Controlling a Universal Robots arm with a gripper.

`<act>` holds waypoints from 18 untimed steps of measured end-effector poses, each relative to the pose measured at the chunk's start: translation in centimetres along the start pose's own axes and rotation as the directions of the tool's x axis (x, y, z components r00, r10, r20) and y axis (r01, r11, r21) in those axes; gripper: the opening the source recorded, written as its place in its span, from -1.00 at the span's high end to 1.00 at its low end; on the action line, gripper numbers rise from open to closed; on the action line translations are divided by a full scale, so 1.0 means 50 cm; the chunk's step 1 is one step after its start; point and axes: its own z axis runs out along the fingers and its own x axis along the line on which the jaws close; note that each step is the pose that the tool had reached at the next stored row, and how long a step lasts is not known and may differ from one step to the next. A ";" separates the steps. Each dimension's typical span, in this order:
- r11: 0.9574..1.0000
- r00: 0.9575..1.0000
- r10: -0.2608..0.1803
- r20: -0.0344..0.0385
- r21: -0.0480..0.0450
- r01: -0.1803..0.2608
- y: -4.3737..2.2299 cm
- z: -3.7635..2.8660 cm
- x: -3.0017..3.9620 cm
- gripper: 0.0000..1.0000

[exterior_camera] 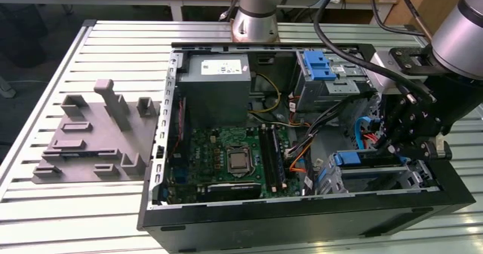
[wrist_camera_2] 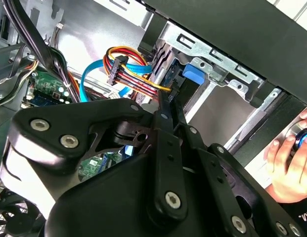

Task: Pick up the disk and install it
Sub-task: 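Insert the first disk wire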

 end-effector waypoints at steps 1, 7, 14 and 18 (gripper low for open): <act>1.000 1.000 0.000 0.001 0.000 0.000 0.000 -0.001 0.000 0.66; 1.000 1.000 0.000 0.000 0.000 0.000 0.000 -0.008 0.000 0.66; 1.000 1.000 0.000 0.000 0.000 0.000 -0.002 -0.005 -0.001 0.66; 1.000 1.000 0.000 -0.001 0.000 0.000 -0.002 -0.003 -0.001 0.66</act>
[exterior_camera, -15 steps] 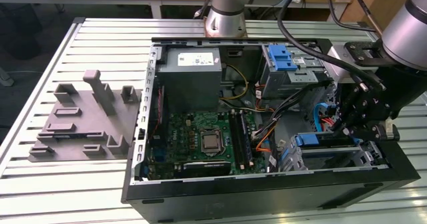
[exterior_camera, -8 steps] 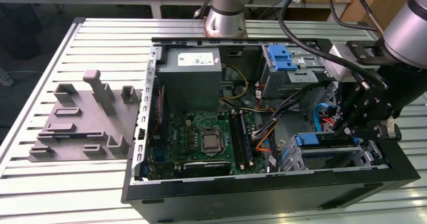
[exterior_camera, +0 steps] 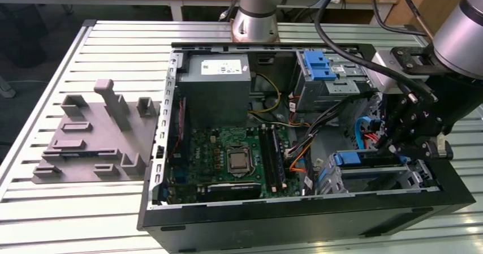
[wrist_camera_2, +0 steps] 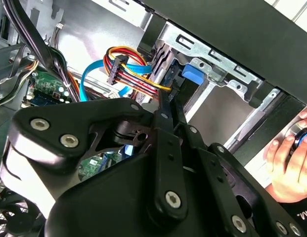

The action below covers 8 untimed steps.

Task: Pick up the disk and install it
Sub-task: 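Insert the first disk wire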

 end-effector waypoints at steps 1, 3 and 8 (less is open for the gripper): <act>1.000 1.000 0.000 0.000 0.000 0.000 0.000 0.000 0.000 0.66; 1.000 1.000 0.000 0.001 0.000 0.000 0.000 0.002 0.000 0.66; 1.000 1.000 0.000 0.000 0.000 0.000 0.000 0.003 0.000 0.66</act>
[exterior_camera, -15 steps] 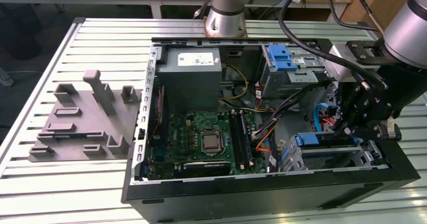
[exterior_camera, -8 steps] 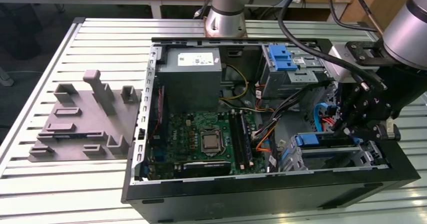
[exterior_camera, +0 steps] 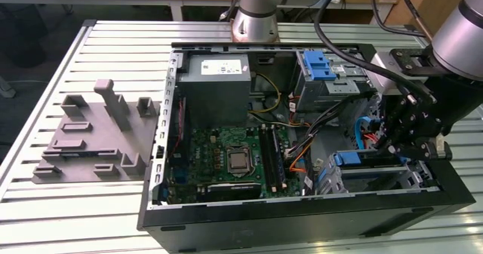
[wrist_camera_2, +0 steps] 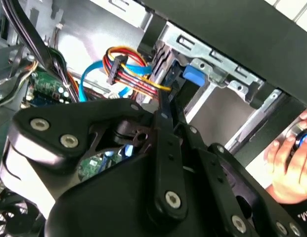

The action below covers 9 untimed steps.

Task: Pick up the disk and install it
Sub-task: 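Insert the first disk wire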

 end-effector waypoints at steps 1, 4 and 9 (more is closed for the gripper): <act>1.000 1.000 0.000 0.000 0.000 0.000 0.000 0.001 0.000 0.66; 1.000 1.000 0.000 0.000 -0.001 0.000 0.000 0.004 0.000 0.66; 1.000 1.000 0.000 0.000 -0.001 0.000 0.000 0.007 0.000 0.66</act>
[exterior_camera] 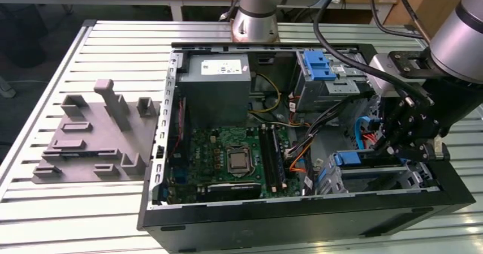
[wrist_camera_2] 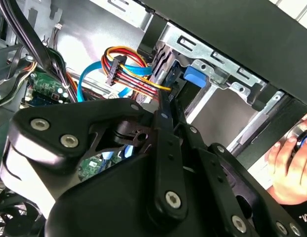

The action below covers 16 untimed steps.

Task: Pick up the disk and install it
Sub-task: 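Insert the first disk wire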

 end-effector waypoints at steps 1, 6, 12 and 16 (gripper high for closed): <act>1.000 1.000 0.000 0.000 0.000 0.000 0.000 0.000 0.000 0.66; 1.000 1.000 0.000 0.001 0.000 0.000 0.000 0.000 0.000 0.65; 1.000 1.000 0.000 0.001 0.000 0.000 0.000 -0.018 -0.001 0.52; 1.000 1.000 0.000 0.001 0.000 0.000 0.000 -0.028 -0.001 0.55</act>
